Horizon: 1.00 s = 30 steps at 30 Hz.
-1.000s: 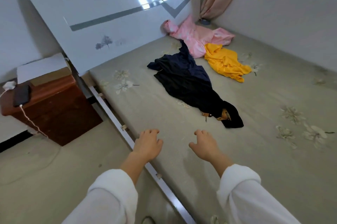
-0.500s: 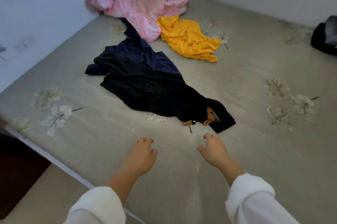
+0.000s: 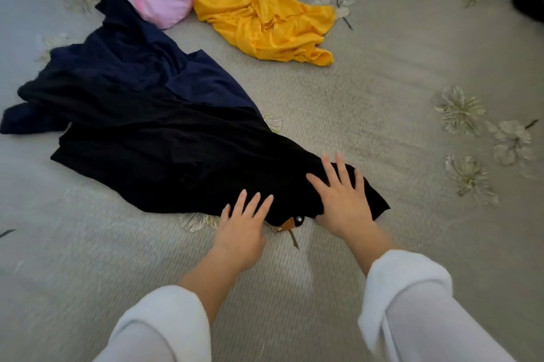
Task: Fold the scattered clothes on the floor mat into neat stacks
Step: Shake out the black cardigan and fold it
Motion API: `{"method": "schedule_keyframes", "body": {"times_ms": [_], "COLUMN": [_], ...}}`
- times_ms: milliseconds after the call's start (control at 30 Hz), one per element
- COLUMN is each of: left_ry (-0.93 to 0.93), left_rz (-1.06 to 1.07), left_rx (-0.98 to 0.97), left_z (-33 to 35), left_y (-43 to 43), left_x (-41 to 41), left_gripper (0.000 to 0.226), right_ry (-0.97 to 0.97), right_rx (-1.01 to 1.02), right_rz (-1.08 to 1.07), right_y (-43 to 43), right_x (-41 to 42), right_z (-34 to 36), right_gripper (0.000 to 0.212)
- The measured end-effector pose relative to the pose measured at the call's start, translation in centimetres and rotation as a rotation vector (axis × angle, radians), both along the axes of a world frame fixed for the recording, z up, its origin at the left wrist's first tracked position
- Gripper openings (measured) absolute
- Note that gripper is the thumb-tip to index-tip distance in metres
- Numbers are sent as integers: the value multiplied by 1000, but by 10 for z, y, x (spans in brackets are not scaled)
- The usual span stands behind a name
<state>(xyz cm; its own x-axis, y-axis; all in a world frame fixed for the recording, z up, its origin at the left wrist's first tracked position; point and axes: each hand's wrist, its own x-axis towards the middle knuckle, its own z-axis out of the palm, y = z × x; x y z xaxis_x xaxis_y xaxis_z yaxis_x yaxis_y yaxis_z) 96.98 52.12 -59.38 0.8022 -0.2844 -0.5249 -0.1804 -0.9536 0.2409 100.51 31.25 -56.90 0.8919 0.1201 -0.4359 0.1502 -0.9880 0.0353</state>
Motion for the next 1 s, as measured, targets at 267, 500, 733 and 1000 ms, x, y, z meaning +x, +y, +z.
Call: {"method": "schedule_keyframes", "body": {"times_ms": [267, 500, 733, 1000], "left_ry": [174, 366, 261, 890], "left_rz": [118, 721, 772, 1147], "left_rx": [-56, -645, -917, -1482], "left_z": [1, 59, 165, 254], "left_y": [18, 26, 51, 69], "left_x": [-25, -60, -94, -127], "left_gripper": [41, 53, 53, 38], "right_ry": [71, 299, 380, 60], "right_rx": [381, 1124, 1505, 1778], "right_rz": [-367, -1077, -1165, -1114], "right_y": [27, 45, 60, 96], "right_x": [-58, -72, -95, -127], "right_z": [-12, 85, 238, 360], "right_gripper": [27, 15, 19, 14]}}
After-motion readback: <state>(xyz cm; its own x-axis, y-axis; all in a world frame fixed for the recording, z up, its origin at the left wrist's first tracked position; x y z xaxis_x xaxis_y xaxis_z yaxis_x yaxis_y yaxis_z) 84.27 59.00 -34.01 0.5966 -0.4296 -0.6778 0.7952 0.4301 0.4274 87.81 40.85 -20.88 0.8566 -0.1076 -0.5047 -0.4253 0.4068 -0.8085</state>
